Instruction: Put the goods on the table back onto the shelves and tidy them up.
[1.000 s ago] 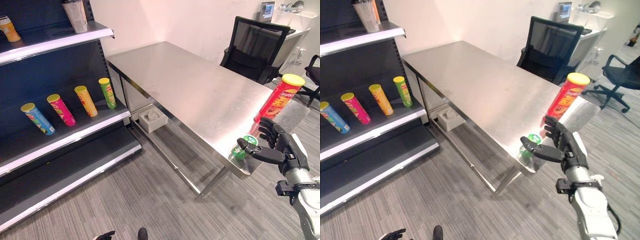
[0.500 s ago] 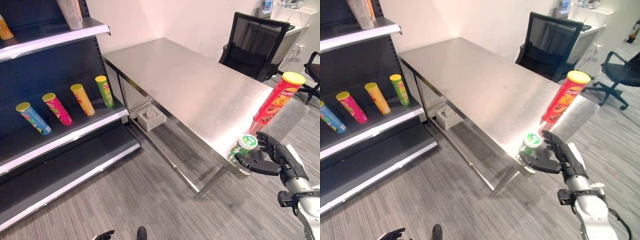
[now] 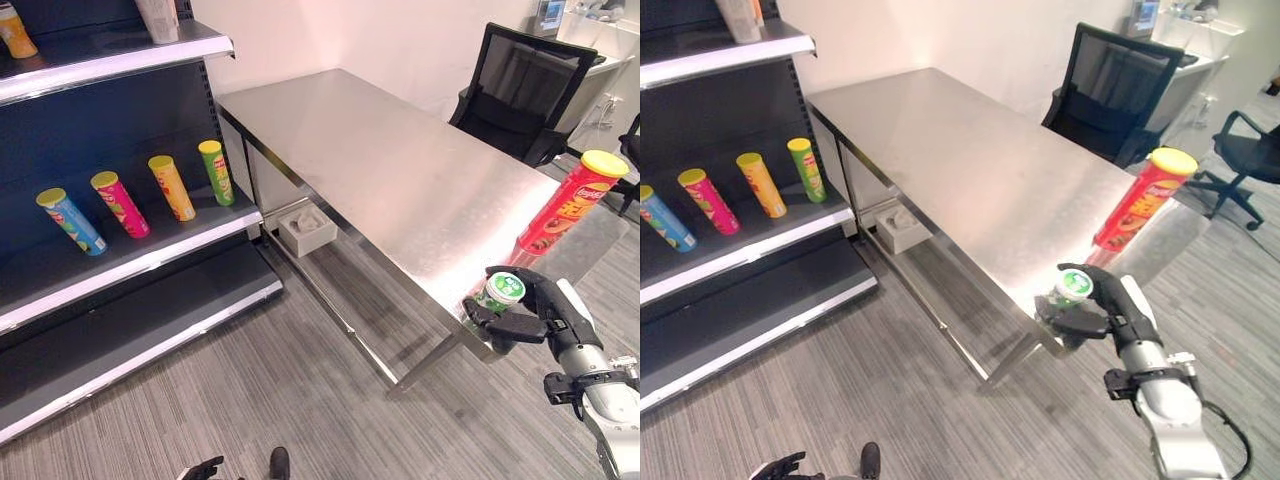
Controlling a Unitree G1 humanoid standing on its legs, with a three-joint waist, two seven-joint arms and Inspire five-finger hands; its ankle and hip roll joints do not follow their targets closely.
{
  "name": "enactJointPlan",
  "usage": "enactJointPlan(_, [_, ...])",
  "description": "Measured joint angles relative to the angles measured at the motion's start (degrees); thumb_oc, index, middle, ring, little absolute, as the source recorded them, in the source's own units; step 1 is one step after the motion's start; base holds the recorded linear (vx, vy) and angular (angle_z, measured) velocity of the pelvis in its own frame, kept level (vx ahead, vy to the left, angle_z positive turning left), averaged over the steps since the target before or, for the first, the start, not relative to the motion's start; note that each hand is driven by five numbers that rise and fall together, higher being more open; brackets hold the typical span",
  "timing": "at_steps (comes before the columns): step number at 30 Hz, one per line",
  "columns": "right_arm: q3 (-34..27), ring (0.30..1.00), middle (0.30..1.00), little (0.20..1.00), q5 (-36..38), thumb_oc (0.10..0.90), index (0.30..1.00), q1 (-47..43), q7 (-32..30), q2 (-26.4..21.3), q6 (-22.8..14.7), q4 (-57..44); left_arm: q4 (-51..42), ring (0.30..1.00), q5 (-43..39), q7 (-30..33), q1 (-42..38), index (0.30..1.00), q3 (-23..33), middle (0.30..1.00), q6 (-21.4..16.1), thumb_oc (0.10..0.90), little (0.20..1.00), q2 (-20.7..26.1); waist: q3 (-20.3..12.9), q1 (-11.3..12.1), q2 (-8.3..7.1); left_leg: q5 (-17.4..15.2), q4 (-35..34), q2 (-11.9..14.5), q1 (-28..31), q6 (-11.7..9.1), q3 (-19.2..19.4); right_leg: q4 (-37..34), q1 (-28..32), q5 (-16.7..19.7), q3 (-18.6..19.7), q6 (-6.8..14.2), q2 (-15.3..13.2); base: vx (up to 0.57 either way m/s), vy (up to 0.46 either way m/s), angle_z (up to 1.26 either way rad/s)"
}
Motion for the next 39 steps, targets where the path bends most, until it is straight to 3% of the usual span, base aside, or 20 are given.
enactJointPlan(12, [-1.31,0.3,0.3,0.3,-1.48,0.4,0.3,-0.49,-2.17,0.07,0.03,0.04,-0.78,0.9,0.02,0.02,1.21,0.9,0.01,0.9,0.03,0.8,0.9,-0.11,-0.37,1.15,0.11,0.32,0.01,0.21,0.56,-0.36,-1.46,-0.02,1.37,-0.18,-1.28,-0.07,0.54,0.0,-0.062,0.05])
enactJointPlan(14, [-1.11,0.3,0.3,0.3,-1.44,0.4,0.3,-5.87,-2.79,-0.62,0.11,-0.22,-1.2,0.9,0.03,0.01,1.65,0.9,-0.05,0.9,0.03,0.8,0.9,0.03,-0.51,1.23,0.24,0.75,0.23,0.68,0.52,-0.66,-1.8,-0.04,1.74,-0.17,-1.46,-0.13,1.21,-0.01,-0.144,0.08])
enactJointPlan(17, [2.53,0.3,0.3,0.3,-1.17,0.4,0.3,-14.65,-4.98,-7.83,-0.28,-1.95,-2.05,0.9,0.01,-0.03,2.11,0.9,-0.9,0.9,0.02,0.8,0.9,0.01,-1.07,2.45,1.11,0.97,0.18,1.2,0.2,-1.26,-2.74,-0.03,1.81,-0.14,-2.2,-0.36,1.92,-0.01,-0.109,0.13])
enactJointPlan(21, [5.46,0.3,0.3,0.3,-1.12,0.4,0.3,-24.79,-7.11,-9.25,-3.57,-2.22,-2.35,0.9,-0.06,-0.01,2.43,0.9,-2.04,0.9,0.02,0.8,0.9,0.48,-1.46,5.6,0.92,1.12,0.24,1.77,-0.26,-1.52,-4.17,-0.01,1.96,-0.73,-3.11,-1.55,3.28,-0.03,-0.105,0.21])
enactJointPlan(23, [9.87,0.3,0.3,0.3,-1.14,0.4,0.3,-30.17,-8.74,-11.02,-4.07,-2.01,-2.66,0.9,-0.2,0.05,2.81,0.9,-2.53,0.9,0.01,0.8,0.9,0.52,-1.47,6.43,1.02,1.82,0.32,1.87,-1.18,-2.45,-5.55,0.34,1.57,-0.87,-4.39,-2.05,4.15,-0.16,-0.094,0.47])
enactJointPlan(24, [11.85,0.3,0.3,0.3,-1.15,0.4,0.3,-32.23,-9.36,-13.68,-5.19,-1.43,-2.94,0.9,-0.76,0.14,1.76,0.9,-2.64,0.9,0.0,0.8,0.9,0.66,-0.84,7.83,1.01,3.25,3.1,1.65,-4.58,-2.75,-8.35,0.37,0.81,-1.21,-6.66,-3.16,4.99,-0.15,-0.018,1.15])
enactJointPlan(25, [12.24,0.3,0.3,0.3,-1.17,0.4,0.3,-35.59,-10.05,-15.21,-5.27,-0.17,-4.31,0.9,-2.38,0.19,-0.11,0.9,-2.96,0.9,-0.09,0.8,0.9,0.63,2.11,10.26,1.9,5.4,6.02,1.65,-8.73,-5.75,-10.68,0.53,0.12,-0.93,-9.74,-4.55,6.41,-0.06,0.05,1.39])
enactJointPlan(26, [12.24,0.3,0.3,0.3,-1.16,0.4,0.3,-37.4,-10.47,-16.25,-5.27,1.36,-4.58,0.9,-2.66,0.37,-1.3,0.9,-4.0,0.9,-0.13,0.8,0.9,0.58,3.64,10.49,2.13,7.58,7.11,1.33,-11.02,-8.35,-11.72,0.8,-0.29,-0.5,-11.88,-5.31,5.81,0.01,0.124,1.14])
enactJointPlan(27, [12.44,0.3,0.3,0.3,-1.14,0.4,0.3,-38.77,-11.26,-16.98,-4.7,2.54,-4.22,0.9,-2.95,0.2,-2.91,0.9,-4.7,0.9,-0.69,0.8,0.9,0.64,5.44,11.44,0.99,7.34,6.83,1.55,-12.0,-9.52,-10.57,0.32,-0.24,0.25,-14.81,-6.27,4.43,0.06,0.11,0.79])
enactJointPlan(28, [12.72,0.3,0.3,0.3,-1.13,0.4,0.3,-39.12,-11.48,-16.98,-4.4,2.59,-3.4,0.9,-3.38,0.24,-3.18,0.9,-4.22,0.9,-0.63,0.8,0.9,0.74,6.15,12.17,0.19,4.34,6.48,2.14,-11.89,-6.2,-8.81,0.4,-0.31,0.35,-15.62,-6.37,3.72,0.03,0.085,0.69])
enactJointPlan(29, [13.12,0.3,0.3,0.3,-1.14,0.4,0.3,-39.4,-11.67,-17.1,-4.57,2.36,-2.51,0.9,-4.08,0.52,-2.99,0.9,-3.7,0.9,-0.79,0.8,0.9,1.52,6.71,12.33,-0.57,2.6,5.02,4.89,-11.63,-6.09,-6.47,0.39,-0.11,0.34,-16.89,-6.41,3.0,0.06,0.086,0.77])
enactJointPlan(31, [12.97,0.3,0.3,0.3,-1.14,0.4,0.3,-39.52,-12.94,-17.37,-5.13,2.07,-1.04,0.9,-4.09,0.69,-2.74,0.9,-3.8,0.9,-0.57,0.8,0.9,2.26,7.02,11.71,0.12,2.24,2.15,9.71,-10.03,-6.47,-2.91,0.41,0.01,0.21,-18.66,-6.42,3.02,0.07,0.141,0.73])
enactJointPlan(33, [12.74,0.3,0.3,0.3,-1.16,0.4,0.3,-39.43,-13.93,-17.58,-5.02,2.08,-0.36,0.9,-3.96,1.1,-2.43,0.9,-4.01,0.9,-0.15,0.8,0.9,2.22,7.43,11.36,0.79,1.99,0.08,13.67,-9.32,-6.22,3.36,0.4,-0.2,0.54,-20.14,-5.67,2.59,0.15,0.205,0.57])
enactJointPlan(34, [12.39,0.3,0.3,0.3,-1.22,0.4,0.3,-38.87,-14.14,-17.6,-4.84,2.08,-0.38,0.9,-3.84,1.31,-2.22,0.9,-3.85,0.9,0.49,0.8,0.9,2.21,7.44,10.6,1.89,2.25,0.11,15.43,-8.6,-6.56,8.52,0.41,0.1,1.17,-21.85,-3.88,2.0,0.32,0.34,0.49])
enactJointPlan(35, [12.34,0.3,0.3,0.3,-1.27,0.4,0.3,-38.26,-14.24,-17.6,-4.74,2.08,-0.37,0.9,-3.64,1.3,-1.94,0.9,-3.83,0.9,0.51,0.8,0.9,2.08,7.33,10.58,2.21,2.32,0.11,15.51,-7.14,-6.65,9.44,0.4,0.53,1.64,-21.72,-2.38,1.07,0.43,0.454,0.35])
enactJointPlan(36, [12.2,0.3,0.3,0.3,-1.33,0.4,0.3,-37.84,-14.24,-17.6,-4.53,2.05,-0.23,0.9,-3.04,1.29,-1.57,0.9,-3.8,0.9,0.57,0.8,0.9,1.66,7.2,10.44,2.88,1.98,0.15,14.73,-5.6,-6.13,9.4,0.41,1.58,1.88,-21.73,-0.76,0.47,0.31,0.39,0.23])
enactJointPlan(37, [9.06,0.3,0.3,0.3,-1.47,0.4,0.3,-34.82,-14.28,-16.09,-3.81,0.2,0.79,0.9,-1.83,1.18,-2.52,0.9,-3.81,0.9,0.59,0.8,0.9,1.92,7.76,10.7,1.39,4.4,0.25,11.52,-5.09,-6.7,9.17,0.51,2.91,2.21,-22.87,0.72,-2.49,0.42,0.727,0.99])
enactJointPlan(38, [7.83,0.3,0.3,0.3,-1.49,0.4,0.3,-33.83,-14.71,-12.98,-3.47,-4.05,-2.01,0.9,0.04,1.4,-4.44,0.9,-3.94,0.9,0.43,0.8,0.9,3.52,7.01,9.64,-0.94,1.85,0.97,2.47,-4.33,0.14,7.71,4.84,2.13,4.86,-23.13,-2.27,-11.01,0.35,0.756,0.96])
enactJointPlan(39, [7.67,0.3,0.3,0.3,-1.54,0.4,0.3,-33.71,-14.66,-12.76,-3.26,-5.01,-1.24,0.9,0.13,1.14,-6.36,0.9,-4.06,0.9,-0.08,0.8,0.9,4.86,7.01,11.2,-1.49,-1.23,2.94,0.14,-4.46,2.52,8.1,7.49,0.84,8.76,-22.34,-0.2,-11.96,0.42,0.943,1.0])
